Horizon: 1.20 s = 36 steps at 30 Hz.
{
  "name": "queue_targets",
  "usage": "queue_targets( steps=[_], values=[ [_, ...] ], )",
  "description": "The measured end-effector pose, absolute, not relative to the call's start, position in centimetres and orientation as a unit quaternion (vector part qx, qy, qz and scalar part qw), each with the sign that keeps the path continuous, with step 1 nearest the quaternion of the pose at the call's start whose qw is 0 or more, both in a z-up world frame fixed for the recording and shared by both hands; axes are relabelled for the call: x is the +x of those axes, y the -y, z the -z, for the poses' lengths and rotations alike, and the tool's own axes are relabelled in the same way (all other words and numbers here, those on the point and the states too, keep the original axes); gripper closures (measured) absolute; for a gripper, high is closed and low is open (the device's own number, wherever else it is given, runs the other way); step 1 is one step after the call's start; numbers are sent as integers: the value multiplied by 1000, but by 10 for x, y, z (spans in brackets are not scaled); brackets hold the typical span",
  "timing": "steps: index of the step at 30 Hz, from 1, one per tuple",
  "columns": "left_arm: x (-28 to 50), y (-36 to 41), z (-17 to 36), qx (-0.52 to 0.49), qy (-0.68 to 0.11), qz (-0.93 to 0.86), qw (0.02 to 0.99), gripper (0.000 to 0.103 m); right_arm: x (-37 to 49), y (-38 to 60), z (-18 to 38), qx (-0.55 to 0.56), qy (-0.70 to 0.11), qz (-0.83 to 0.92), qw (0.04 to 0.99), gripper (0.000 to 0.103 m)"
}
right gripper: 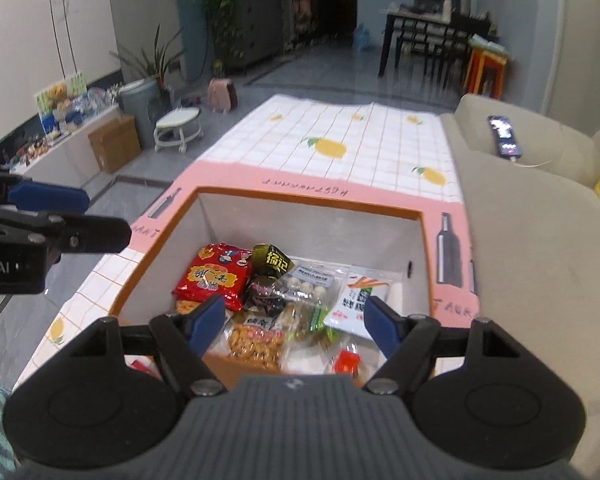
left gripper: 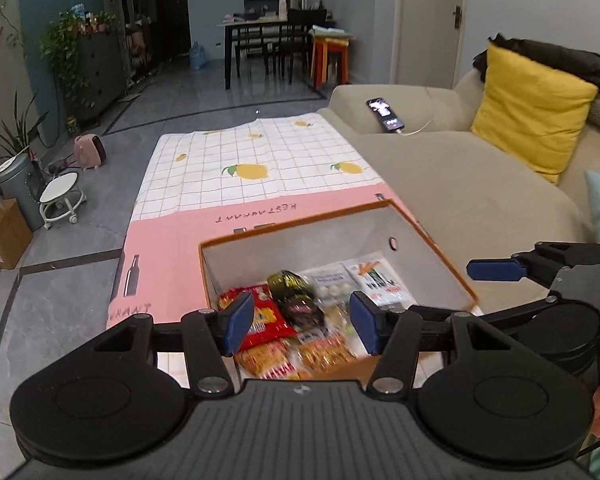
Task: Organize snacks
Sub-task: 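Withdraw both tools from the box toward the remaining snacks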
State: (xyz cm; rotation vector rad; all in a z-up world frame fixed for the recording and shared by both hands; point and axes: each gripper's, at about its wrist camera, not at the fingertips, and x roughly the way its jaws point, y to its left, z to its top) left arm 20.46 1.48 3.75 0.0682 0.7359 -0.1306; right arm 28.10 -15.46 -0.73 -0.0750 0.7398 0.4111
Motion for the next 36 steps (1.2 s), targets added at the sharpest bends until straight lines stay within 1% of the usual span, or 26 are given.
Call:
queue_targets(
  steps=[8,11,14,17,21,25,27,29,31,34,36],
  values=[
    [153,-23,-12,29,-374,69,924,38,201,177,16,5,-324,-159,933,29],
    [144,-31,4,29,-390,65,918,37,177,179,29,10,-314,-140,939,29],
    [144,-42,23,3,-419,50,907,37,160,178,50,9,-323,-124,938,29],
    [146,-47,36,-6,-433,35,901,37,157,173,69,-1,-347,-119,930,29],
    [152,-49,55,-13,-457,22,889,36,158,168,83,-7,-352,-108,930,29],
    [152,-45,71,2,-466,-5,885,36,165,169,97,2,-363,-99,927,30],
    [154,-47,79,-7,-468,-21,883,36,172,169,105,24,-382,-101,918,35],
    [159,-49,87,-23,-473,-23,880,36,181,166,110,44,-396,-104,911,36],
    [162,-53,93,-30,-478,-27,877,36,188,160,115,40,-405,-107,907,36],
    [165,-60,102,-37,-486,-41,872,36,195,152,122,32,-416,-108,902,40],
    [168,-65,110,-52,-495,-44,866,36,200,149,129,36,-426,-109,897,45]
  ],
)
